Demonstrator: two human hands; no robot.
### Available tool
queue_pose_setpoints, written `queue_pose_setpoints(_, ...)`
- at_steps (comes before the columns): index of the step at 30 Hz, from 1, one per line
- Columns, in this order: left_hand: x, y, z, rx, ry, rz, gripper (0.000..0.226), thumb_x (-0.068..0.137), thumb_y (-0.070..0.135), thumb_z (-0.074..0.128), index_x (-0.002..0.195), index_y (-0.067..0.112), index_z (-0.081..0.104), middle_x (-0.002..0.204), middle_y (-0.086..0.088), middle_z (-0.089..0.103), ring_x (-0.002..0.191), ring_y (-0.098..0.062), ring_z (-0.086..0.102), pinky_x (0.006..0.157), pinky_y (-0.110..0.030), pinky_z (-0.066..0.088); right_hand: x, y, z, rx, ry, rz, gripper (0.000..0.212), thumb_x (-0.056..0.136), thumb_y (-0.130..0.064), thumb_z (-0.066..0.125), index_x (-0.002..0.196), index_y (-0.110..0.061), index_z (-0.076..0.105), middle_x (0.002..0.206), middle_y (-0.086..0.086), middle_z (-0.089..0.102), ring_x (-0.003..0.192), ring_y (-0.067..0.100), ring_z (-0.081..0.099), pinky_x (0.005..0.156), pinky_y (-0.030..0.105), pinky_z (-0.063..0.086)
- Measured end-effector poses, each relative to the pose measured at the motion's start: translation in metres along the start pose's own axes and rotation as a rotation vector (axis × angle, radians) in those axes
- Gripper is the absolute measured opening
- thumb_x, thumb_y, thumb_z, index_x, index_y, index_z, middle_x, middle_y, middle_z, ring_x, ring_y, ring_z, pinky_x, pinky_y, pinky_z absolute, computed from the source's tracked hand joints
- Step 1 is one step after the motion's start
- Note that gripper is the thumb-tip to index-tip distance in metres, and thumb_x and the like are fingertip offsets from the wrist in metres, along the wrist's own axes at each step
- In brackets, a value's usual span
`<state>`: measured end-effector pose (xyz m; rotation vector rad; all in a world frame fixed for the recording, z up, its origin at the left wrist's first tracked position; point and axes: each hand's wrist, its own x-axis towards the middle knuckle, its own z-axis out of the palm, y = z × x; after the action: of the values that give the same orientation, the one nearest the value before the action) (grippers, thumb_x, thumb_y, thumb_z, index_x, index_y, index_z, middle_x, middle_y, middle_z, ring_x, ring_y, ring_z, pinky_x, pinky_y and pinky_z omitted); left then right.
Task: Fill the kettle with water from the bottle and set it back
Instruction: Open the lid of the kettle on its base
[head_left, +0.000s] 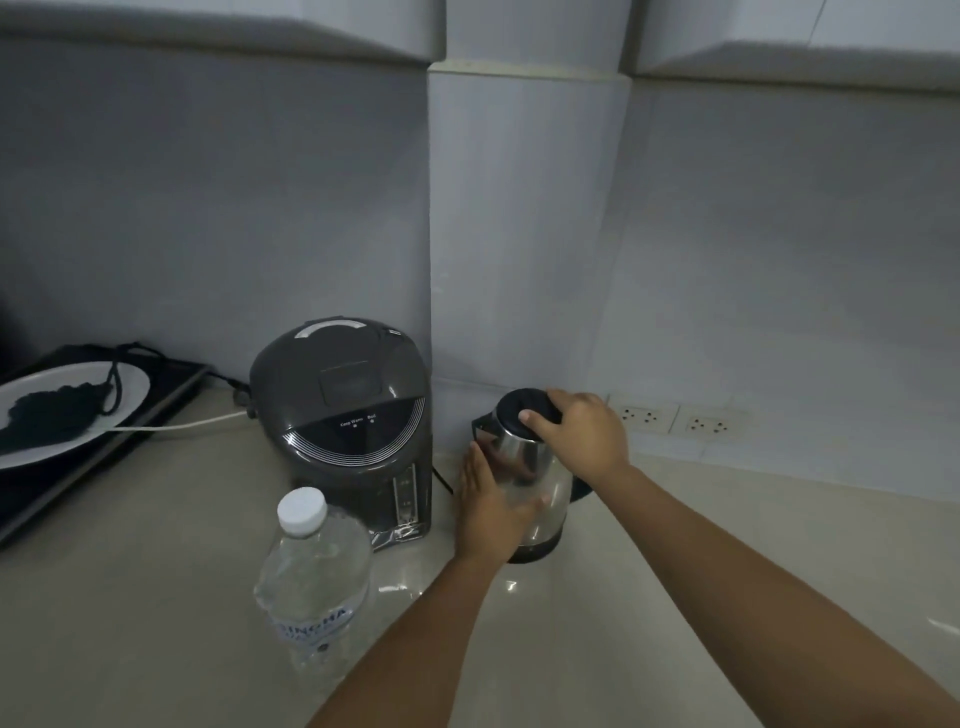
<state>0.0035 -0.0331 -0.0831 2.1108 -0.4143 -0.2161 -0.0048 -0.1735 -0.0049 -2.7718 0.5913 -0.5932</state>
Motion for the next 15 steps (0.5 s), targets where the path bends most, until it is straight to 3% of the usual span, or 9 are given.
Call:
queue_pose_setpoints(6,0.0027,-0.0046,0.0067,-0.027,0.002,-0.017,0.121,0.074,0.048,0.076,0.153,0.014,-0.009,0.163,-0.002,0.006,0.150,-0.018,0.012,0.120,-0.035,0.022,-0.0037,-0.0002,-0.0004,0.030,0.065,0.009,0.057,0.087,-0.057,0.054,0.131,-0.021,0.061,0.110,0.010,0.070,0.110,0.026,0.059,0.093,0.037,0.045)
queue_pose_setpoints(10,0.0031,-0.0075,0.0077,-0.076,-0.017,-0.029,0.115,0.078,0.047,0.073,0.154,0.020,-0.009,0.163,0.005,0.001,0.149,-0.013,0.010,0.118,-0.028,0.022,-0.0045,-0.0007,0.0006,0.009,0.143,-0.048,0.048,0.088,-0.048,0.057,0.122,-0.015,0.068,0.104,0.009,0.073,0.101,0.028,0.065,0.087,0.038,0.048)
queue_pose_setpoints(15,0.0046,-0.0099,0.0080,-0.083,-0.034,-0.027,0.114,0.078,0.049,0.072,0.153,0.025,-0.011,0.163,0.006,0.002,0.148,-0.014,0.017,0.117,-0.032,0.028,-0.0041,-0.0008,0.0034,-0.002,0.151,-0.094,0.045,0.088,-0.043,0.050,0.113,-0.012,0.071,0.099,0.007,0.075,0.088,0.025,0.069,0.080,0.035,0.049)
